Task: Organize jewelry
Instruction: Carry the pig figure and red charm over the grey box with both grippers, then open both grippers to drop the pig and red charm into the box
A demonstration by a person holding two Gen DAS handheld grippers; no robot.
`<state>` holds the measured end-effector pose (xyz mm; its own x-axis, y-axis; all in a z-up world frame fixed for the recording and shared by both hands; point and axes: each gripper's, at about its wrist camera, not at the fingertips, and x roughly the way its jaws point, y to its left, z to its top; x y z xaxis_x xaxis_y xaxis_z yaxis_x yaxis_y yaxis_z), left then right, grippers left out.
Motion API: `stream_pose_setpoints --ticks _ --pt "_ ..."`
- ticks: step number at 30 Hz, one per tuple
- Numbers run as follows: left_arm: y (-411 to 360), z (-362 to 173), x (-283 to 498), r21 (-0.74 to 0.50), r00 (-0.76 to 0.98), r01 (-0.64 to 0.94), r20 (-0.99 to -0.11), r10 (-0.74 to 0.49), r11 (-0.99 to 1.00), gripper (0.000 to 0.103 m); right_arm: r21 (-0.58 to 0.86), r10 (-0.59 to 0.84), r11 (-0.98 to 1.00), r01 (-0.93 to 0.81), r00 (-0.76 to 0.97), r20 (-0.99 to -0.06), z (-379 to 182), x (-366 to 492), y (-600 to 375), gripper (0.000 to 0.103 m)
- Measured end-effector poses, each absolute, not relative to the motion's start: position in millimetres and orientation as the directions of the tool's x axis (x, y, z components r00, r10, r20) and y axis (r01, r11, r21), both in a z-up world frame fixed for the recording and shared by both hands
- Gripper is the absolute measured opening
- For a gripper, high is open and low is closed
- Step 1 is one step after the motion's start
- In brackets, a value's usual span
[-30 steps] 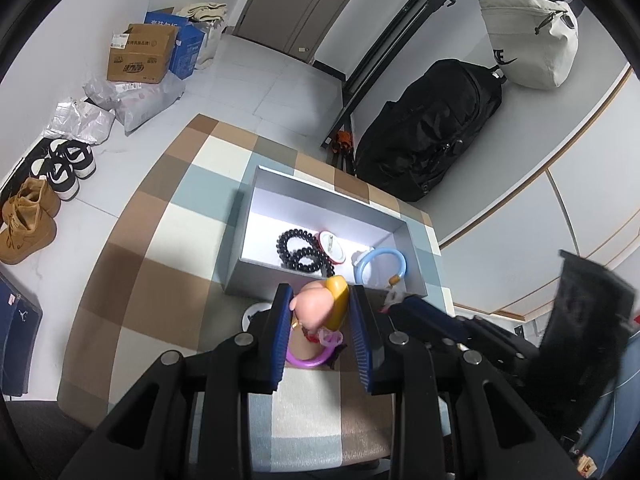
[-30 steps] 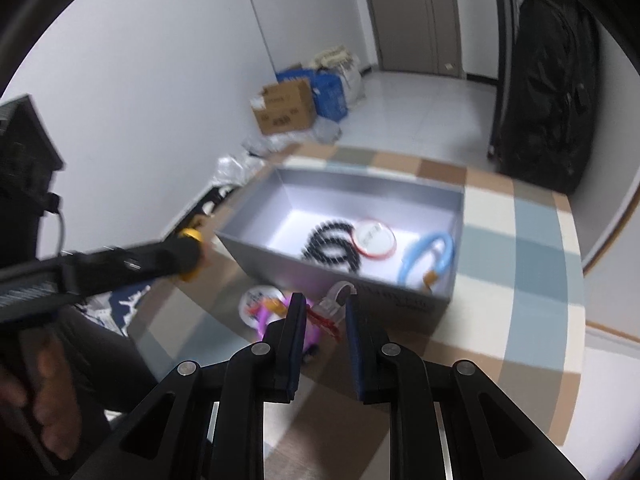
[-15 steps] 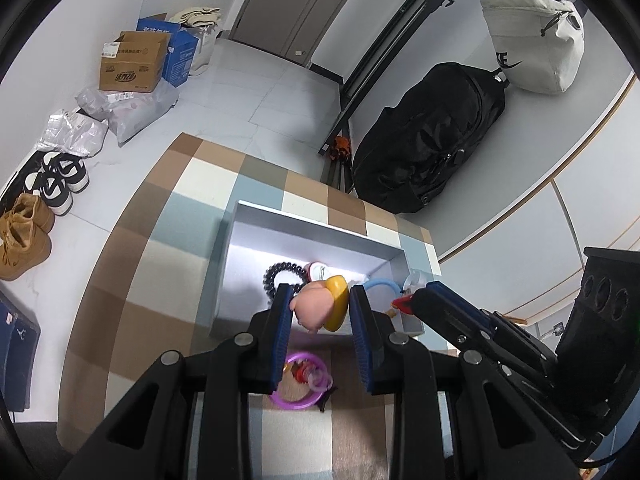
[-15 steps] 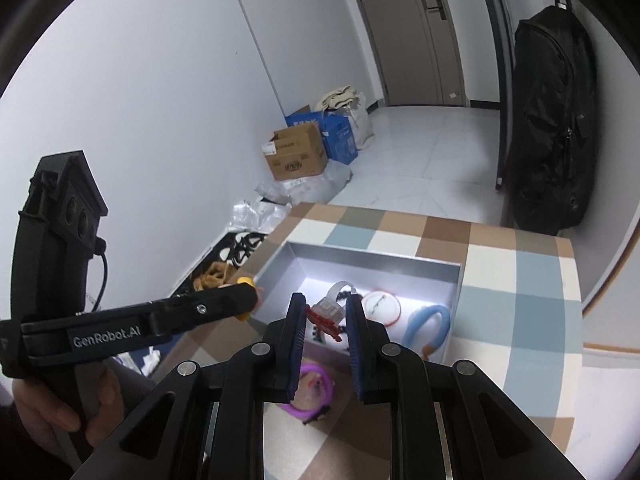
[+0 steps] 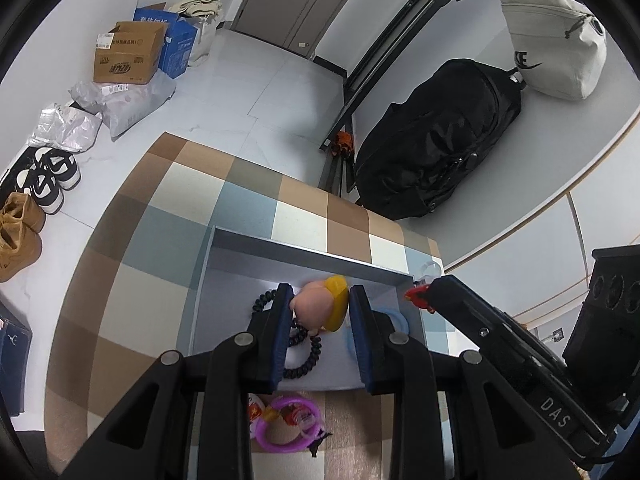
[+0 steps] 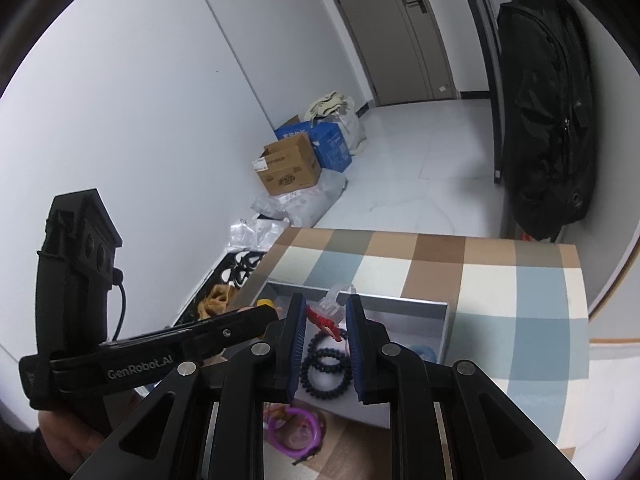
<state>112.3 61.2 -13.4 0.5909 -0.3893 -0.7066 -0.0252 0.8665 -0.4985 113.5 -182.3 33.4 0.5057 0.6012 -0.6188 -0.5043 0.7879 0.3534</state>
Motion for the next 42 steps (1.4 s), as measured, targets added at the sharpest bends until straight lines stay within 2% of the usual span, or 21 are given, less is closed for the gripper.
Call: stream_pose_setpoints --ticks 18,29,33,34,37,38,41,42 --pt "56.6 -24.7 129.4 -0.503 0.546 -0.045 -0.736 -0.401 0.863 0.023 0.393 0.573 0.812 -0.431 0.463 -0.677 11.0 131.8 -190.6 0.019" --pt "50.4 -23.9 131.4 -0.5 0.528 -0.01 -0.738 -0.42 0.866 0.025 0.409 0.568 0.819 -0.403 0.469 -0.676 8.7 136.4 -191.4 0.021" --pt "54.9 -24.9 131.2 -0.502 0.532 -0.037 -0.742 -0.408 0.864 0.053 0.412 0.566 0.822 -0.393 0.486 -0.666 12.5 136.7 -196.5 0.022" --pt "55.9 -24.7 130.5 -0.504 0.537 -0.04 -0.739 -0.407 0.863 0.054 0.412 0.561 0.826 -0.386 0.49 -0.667 12.6 136.9 -198.3 0.022" --pt "55.9 -22.4 129.9 -0.497 0.543 -0.039 -0.739 -0.399 0.867 0.054 0.417 0.554 0.832 -0.366 0.505 -0.662 13.5 136.4 -205.2 0.038" --pt "55.7 -21.3 129.2 -0.491 0.548 -0.039 -0.739 -0.393 0.87 0.054 0.419 0.553 0.833 -0.361 0.512 -0.658 14.2 135.9 -207.3 0.048" --pt "54.3 -19.2 128.0 -0.471 0.558 -0.04 -0.742 -0.371 0.881 0.059 0.418 0.553 0.833 -0.362 0.517 -0.653 16.9 135.3 -209.2 0.051" --pt "54.0 -18.6 126.9 -0.466 0.562 -0.041 -0.742 -0.365 0.884 0.062 0.417 0.552 0.833 -0.363 0.519 -0.653 17.6 134.7 -209.1 0.056"
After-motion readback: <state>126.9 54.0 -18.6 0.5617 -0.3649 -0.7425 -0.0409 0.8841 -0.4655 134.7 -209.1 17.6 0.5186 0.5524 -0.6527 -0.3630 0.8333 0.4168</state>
